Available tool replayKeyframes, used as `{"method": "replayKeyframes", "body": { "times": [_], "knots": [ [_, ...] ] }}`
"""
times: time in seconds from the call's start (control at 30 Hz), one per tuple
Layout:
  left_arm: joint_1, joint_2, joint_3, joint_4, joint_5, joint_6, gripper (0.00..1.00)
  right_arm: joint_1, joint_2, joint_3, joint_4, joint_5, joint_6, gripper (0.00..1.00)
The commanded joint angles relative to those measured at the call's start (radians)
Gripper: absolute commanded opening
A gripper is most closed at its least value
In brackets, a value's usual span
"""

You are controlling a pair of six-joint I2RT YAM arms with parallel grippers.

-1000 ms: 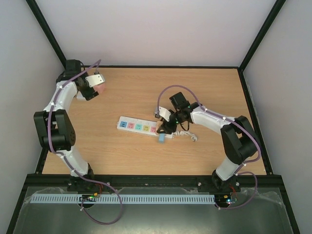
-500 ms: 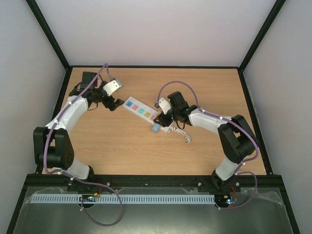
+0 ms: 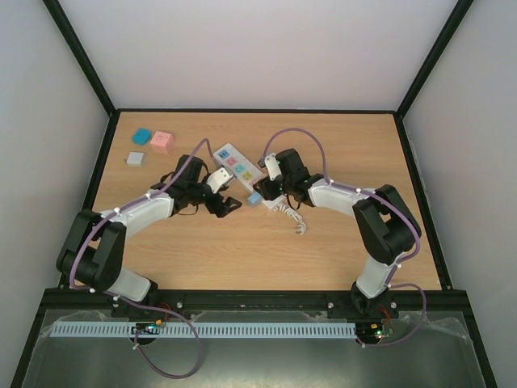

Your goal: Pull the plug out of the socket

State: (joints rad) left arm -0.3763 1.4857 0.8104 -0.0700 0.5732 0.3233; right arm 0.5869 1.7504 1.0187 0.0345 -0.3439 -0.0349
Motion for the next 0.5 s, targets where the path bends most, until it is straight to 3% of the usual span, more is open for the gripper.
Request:
{"method": "replayKeyframes", "body": {
  "times": [0.0,0.2,0.47],
  "knots": [
    [-0.067,0.028,-0.025,0.160,-0.015,-0.088,0.89,-0.022,0.058,0.006,-0.023,0.061,0.059,0.29],
    [-0.159,0.105,0.017,0.214,-0.131,-0.114,0.86,-0.030,0.069,0.006,-0.027,0.103,0.075,0.29],
    [-0.169,0.188,0.052,0.278,-0.143,-0.092,0.80,-0.038,0.086,0.006,-0.030,0.115,0.102,0.28]
  ]
}}
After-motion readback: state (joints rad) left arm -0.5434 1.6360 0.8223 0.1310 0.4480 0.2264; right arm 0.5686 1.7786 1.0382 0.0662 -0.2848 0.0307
